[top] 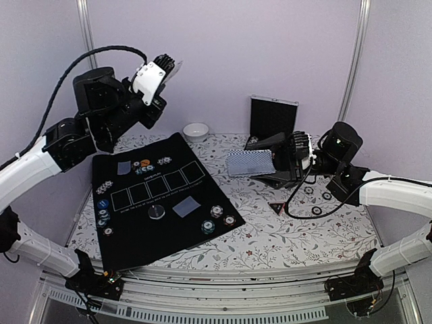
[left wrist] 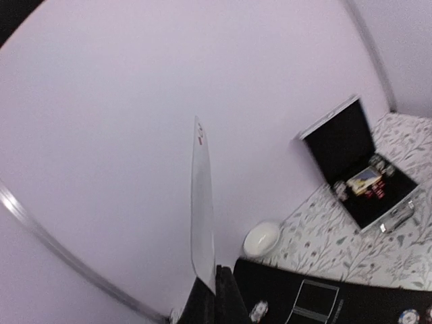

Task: Distribute texas hold em gaming equipment
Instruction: Pick up the poker card from the face-down deck piles, then distribute the poker card in the small blind area.

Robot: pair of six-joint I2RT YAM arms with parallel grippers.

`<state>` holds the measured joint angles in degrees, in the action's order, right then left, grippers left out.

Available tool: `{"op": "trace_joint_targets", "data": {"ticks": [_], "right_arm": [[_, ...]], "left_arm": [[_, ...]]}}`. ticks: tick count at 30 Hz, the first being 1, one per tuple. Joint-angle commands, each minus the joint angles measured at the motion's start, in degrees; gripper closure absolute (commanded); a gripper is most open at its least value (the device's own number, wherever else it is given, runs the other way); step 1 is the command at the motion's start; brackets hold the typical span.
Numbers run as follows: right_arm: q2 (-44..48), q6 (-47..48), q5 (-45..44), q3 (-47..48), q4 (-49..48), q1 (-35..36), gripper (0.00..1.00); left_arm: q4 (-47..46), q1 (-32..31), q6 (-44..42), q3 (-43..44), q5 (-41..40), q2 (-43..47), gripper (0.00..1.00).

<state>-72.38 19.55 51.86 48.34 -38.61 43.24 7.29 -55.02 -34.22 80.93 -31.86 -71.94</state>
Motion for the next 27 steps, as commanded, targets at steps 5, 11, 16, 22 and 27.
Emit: {"op": "trace_joint_targets", "data": {"ticks": [5,11,16,22,27], "right_arm": [[1.19,0.35,1.14,0.98,-0.94,-0.59,0.40],[0.89,0.49,1.69,1.13,-0.85,-0.68,0.40],[1.10,0.58,1.96,0.83,-0.81,-0.93,0.40],[0.84,0.58,2.45,1.13,-0.93,-0.97,0.40],[1.20,0.58,2.33,0.89,-0.93,-1.05,0.40]], "left_arm": [[44.86,7.62,46.62,-3.02,-17.64,-2.07,1.00],[63.75,10.75,67.92,-9.22,-5.98,-5.98,1.00],[71.16,12.86,73.47,-17.46,-1.62,-13.20,1.00],[65.60,22.73,70.51,-21.53,-0.96,-17.42,1.00],[63.02,29.08,69.53,-21.68,-1.06,-22.50,1.00]]}}
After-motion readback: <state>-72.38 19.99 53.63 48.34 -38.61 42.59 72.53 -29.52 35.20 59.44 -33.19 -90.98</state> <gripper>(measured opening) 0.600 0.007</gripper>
